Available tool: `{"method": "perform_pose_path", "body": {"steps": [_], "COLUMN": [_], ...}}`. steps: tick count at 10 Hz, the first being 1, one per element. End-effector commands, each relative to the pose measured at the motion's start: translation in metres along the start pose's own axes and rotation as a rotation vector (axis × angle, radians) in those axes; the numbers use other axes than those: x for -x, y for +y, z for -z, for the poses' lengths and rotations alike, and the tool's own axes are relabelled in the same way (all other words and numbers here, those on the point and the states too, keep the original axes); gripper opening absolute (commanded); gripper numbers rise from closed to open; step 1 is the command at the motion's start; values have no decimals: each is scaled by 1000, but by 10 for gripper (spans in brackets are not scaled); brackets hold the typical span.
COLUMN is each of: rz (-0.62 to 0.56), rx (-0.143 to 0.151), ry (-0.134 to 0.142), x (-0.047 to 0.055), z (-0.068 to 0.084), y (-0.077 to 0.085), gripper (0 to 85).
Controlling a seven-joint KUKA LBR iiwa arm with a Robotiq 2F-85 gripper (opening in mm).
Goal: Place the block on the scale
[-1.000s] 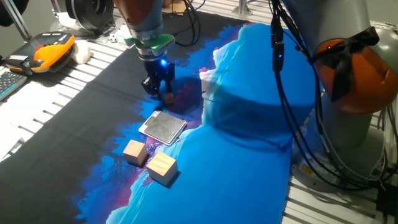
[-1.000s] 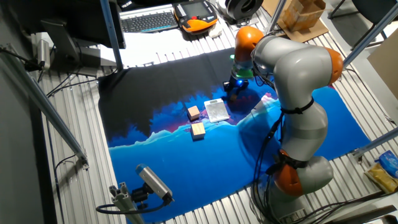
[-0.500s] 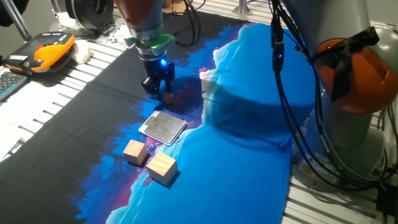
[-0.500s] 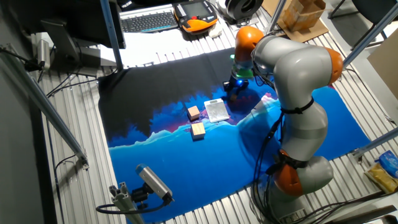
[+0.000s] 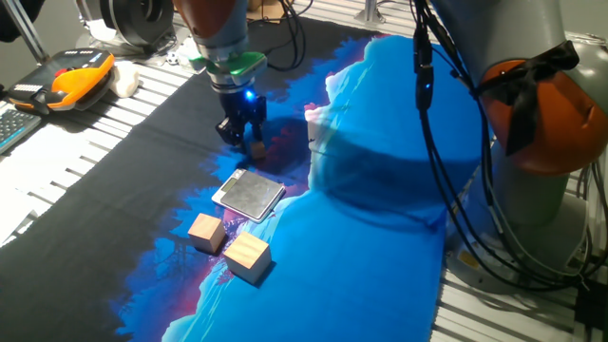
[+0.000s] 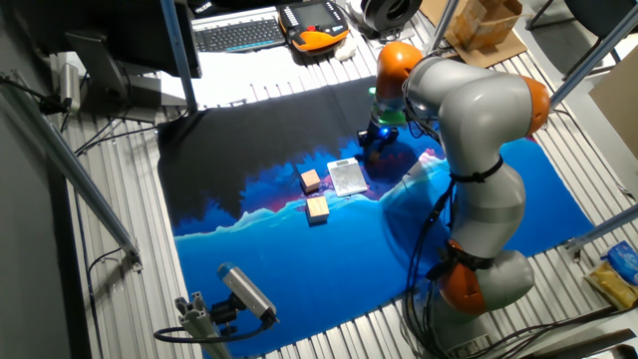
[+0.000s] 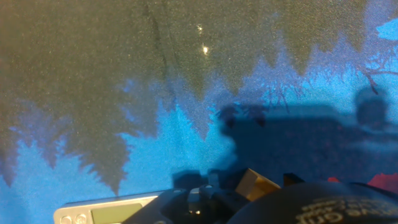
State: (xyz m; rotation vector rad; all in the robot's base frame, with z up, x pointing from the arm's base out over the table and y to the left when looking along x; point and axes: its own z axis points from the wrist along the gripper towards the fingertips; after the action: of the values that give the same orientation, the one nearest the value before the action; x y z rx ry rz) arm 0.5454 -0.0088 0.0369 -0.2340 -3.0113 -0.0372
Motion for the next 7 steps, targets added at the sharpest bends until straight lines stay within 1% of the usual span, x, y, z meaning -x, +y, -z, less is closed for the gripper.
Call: {"method": "perform_pose_path", "body": {"steps": [1, 2, 3, 4, 5, 6, 7], "rz": [0, 1, 4, 8, 14, 3, -3], "rx": [-13, -18, -12, -4, -18, -3, 1], "ry": [-3, -4, -1, -13, -30, -33, -16], "x": [0, 0, 0, 0, 0, 0, 0], "z": [0, 0, 0, 0, 0, 0, 0], "y": [0, 0, 0, 0, 0, 0, 0], "gripper": [0, 0, 0, 0, 0, 0, 0]}}
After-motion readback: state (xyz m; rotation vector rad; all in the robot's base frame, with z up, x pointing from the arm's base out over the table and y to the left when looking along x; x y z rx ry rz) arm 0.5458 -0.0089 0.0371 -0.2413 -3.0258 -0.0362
